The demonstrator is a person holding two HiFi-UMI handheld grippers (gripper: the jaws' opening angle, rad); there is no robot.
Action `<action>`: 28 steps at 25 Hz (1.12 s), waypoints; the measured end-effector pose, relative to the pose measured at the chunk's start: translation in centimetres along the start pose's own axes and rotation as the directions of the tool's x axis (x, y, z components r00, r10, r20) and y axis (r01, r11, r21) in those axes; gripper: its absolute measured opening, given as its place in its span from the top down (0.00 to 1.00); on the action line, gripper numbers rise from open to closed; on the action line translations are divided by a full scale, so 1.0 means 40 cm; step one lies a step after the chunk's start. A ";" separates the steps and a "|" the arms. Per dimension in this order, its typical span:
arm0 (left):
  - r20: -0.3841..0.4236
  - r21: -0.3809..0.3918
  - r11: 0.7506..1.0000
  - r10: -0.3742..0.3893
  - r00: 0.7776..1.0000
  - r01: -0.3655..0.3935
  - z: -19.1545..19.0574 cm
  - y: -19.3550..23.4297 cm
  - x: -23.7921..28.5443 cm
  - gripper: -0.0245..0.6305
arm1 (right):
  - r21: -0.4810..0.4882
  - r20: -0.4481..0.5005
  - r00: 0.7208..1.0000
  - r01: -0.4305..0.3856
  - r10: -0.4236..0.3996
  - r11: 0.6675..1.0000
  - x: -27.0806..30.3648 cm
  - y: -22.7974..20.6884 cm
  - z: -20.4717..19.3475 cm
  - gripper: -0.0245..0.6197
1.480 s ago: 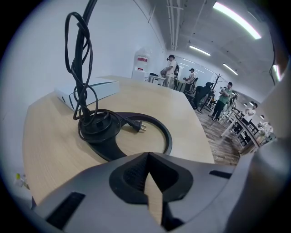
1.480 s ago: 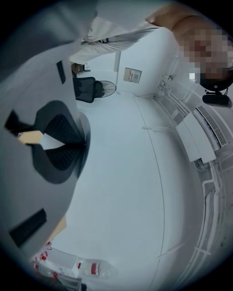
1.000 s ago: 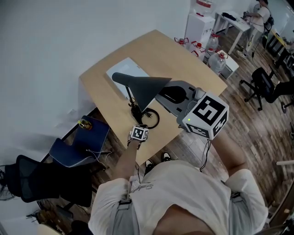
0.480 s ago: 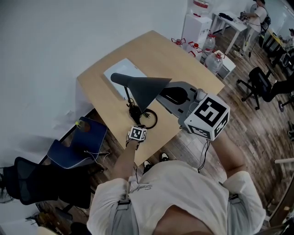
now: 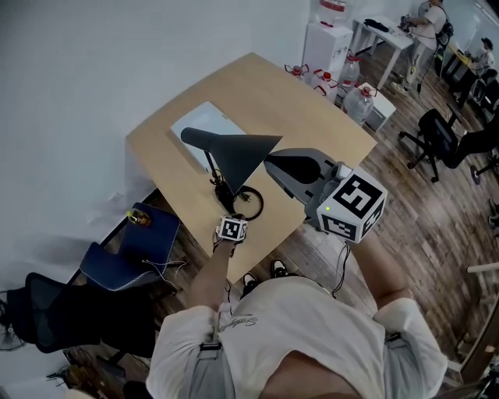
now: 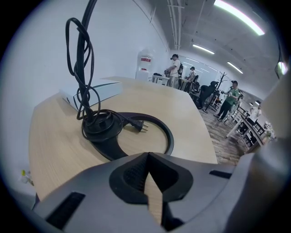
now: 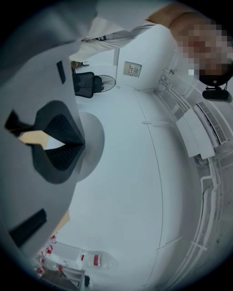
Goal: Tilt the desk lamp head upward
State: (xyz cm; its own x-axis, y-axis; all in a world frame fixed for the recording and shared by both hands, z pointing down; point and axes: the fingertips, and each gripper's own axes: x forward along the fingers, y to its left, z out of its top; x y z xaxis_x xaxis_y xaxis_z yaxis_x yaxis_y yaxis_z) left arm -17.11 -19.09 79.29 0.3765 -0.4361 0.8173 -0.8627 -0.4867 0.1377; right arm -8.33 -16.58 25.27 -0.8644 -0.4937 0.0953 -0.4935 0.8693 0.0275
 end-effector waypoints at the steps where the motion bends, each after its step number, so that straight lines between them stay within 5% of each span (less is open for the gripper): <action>1: 0.003 -0.003 1.000 0.004 1.000 -0.004 0.000 -0.003 -0.006 0.94 | 0.000 0.001 1.000 0.008 -0.008 1.000 -0.005 0.000 -0.011 0.97; 8: 0.164 -0.118 0.993 0.006 0.986 0.013 0.052 -0.033 -0.127 0.94 | 0.067 0.001 0.999 0.039 -0.039 0.997 -0.034 -0.017 -0.129 0.97; 13: 0.285 -0.276 0.960 0.043 0.957 0.039 0.094 -0.068 -0.242 0.94 | 0.099 0.010 1.000 0.008 -0.009 0.995 -0.060 -0.012 -0.247 0.97; 22: 0.446 -0.264 0.964 0.140 0.884 -0.019 0.226 -0.154 -0.469 0.94 | 0.193 0.029 0.999 -0.022 0.016 0.981 -0.062 -0.013 -0.396 0.97; 28: 0.515 -0.253 0.964 0.205 0.832 -0.081 0.269 -0.196 -0.594 0.94 | 0.168 0.009 0.999 -0.053 0.052 0.984 -0.035 -0.007 -0.442 0.97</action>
State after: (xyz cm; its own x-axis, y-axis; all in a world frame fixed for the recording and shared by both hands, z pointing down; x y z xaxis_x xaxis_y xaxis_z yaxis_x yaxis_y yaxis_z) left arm -15.67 -13.05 52.75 0.3104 -0.8527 0.4202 -0.9476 -0.2423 0.2084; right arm -5.25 -15.73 42.73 -0.8898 -0.4480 0.0874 -0.4563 0.8779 -0.1455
